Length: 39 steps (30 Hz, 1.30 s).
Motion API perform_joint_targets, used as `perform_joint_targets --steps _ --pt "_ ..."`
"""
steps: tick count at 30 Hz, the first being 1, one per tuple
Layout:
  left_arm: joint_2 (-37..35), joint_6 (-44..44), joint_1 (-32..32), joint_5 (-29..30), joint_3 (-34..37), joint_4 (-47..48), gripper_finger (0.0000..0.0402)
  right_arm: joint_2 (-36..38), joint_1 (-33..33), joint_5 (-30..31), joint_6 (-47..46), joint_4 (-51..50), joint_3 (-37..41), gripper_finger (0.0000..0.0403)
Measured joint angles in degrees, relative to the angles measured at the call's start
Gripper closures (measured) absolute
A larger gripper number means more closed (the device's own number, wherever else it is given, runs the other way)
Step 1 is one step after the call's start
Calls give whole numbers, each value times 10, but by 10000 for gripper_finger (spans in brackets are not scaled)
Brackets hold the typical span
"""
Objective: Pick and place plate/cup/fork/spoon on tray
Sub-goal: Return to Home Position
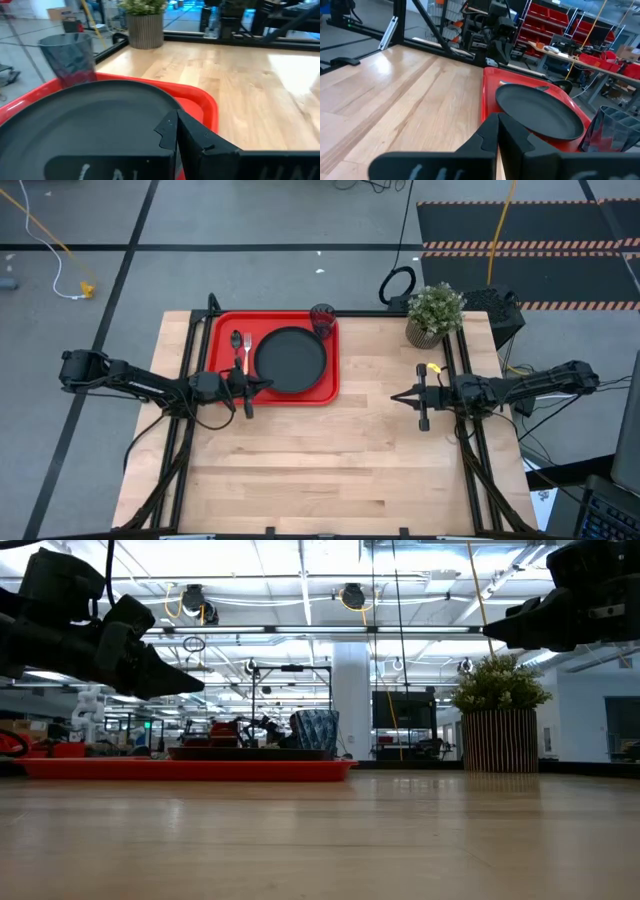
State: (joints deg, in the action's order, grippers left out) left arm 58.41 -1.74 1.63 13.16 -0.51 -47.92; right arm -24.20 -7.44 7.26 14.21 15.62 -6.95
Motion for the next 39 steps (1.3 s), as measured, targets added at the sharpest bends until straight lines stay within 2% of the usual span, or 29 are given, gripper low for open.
perform_joint_targets --steps 4,9,15,26,39 --pt "0 5 0 -30 0 0 397 6 0 -8 -3 0 8 403" --pt "0 6 0 -33 0 0 393 12 0 -15 -9 9 22 403" --pt "0 16 0 -84 0 -2 393 24 0 -15 -7 47 42 403" --pt "0 41 0 -114 0 -3 392 53 0 -15 -4 42 46 403" --pt "-34 46 0 -118 -1 -6 394 153 11 -14 -2 -46 47 403"
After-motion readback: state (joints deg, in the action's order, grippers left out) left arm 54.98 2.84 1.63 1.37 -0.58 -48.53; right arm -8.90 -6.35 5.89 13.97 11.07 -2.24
